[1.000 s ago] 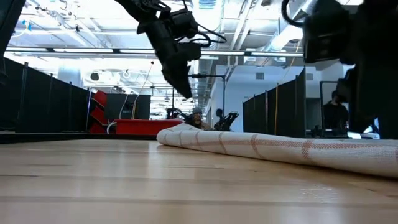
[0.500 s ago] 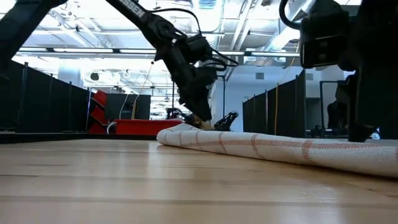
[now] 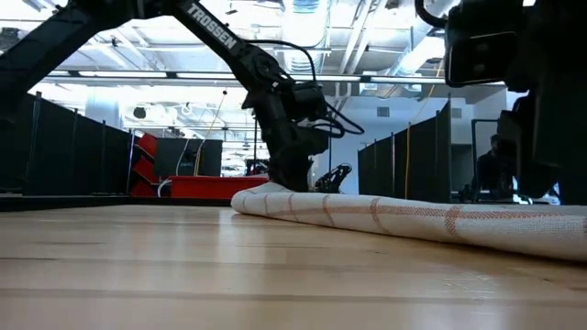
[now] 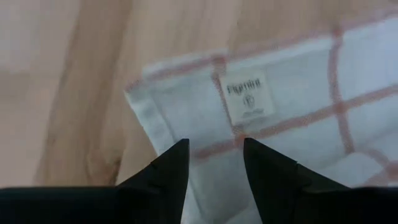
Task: Roll towel
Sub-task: Fold the white patterned towel
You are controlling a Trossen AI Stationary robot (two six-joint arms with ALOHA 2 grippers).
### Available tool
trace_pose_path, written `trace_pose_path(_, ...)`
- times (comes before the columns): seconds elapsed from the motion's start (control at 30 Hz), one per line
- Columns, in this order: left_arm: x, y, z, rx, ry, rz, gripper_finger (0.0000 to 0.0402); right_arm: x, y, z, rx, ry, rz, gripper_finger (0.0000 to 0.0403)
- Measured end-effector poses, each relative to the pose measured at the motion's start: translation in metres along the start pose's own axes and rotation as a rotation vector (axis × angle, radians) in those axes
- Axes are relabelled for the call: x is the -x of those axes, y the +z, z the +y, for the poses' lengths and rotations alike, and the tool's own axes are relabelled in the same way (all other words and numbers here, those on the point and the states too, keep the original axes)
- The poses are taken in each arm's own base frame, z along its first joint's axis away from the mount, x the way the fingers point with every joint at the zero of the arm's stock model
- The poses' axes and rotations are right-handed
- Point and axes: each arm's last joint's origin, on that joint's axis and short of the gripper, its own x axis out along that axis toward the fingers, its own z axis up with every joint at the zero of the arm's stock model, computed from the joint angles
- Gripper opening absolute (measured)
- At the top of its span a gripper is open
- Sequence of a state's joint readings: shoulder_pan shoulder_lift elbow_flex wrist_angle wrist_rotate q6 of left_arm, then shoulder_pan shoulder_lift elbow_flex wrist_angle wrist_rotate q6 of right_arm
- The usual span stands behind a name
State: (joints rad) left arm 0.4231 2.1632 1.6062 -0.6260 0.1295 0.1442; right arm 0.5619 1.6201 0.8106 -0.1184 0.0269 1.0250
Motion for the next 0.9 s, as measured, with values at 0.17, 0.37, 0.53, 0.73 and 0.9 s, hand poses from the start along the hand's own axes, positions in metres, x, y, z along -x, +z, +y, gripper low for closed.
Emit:
trace_pose_path(0.17, 0.001, -0.004, 0.01, 0.046, 0.006, 0.023, 0.0137, -0.015, -0.016, -0.001, -0.021, -0.042, 0.057, 0.0152)
trace_pose_path(0.37, 0.001, -0.006, 0.011, 0.05, 0.0, 0.036, 0.0137, -0.023, -0.028, 0.003, -0.063, -0.054, 0.066, 0.0152)
trace_pose_path(0.53, 0.002, -0.006, 0.011, 0.053, 0.0, 0.036, 0.0137, -0.022, -0.046, 0.014, -0.114, -0.028, 0.067, 0.0152)
trace_pose_path(0.73, 0.002, -0.006, 0.015, 0.075, 0.002, 0.036, 0.0137, -0.02, -0.062, 0.022, -0.165, -0.028, 0.043, 0.0152)
trace_pose_path(0.9, 0.019, 0.003, 0.004, 0.057, -0.09, 0.001, 0.0137, -0.017, -0.049, 0.028, -0.104, -0.067, 0.043, 0.0152)
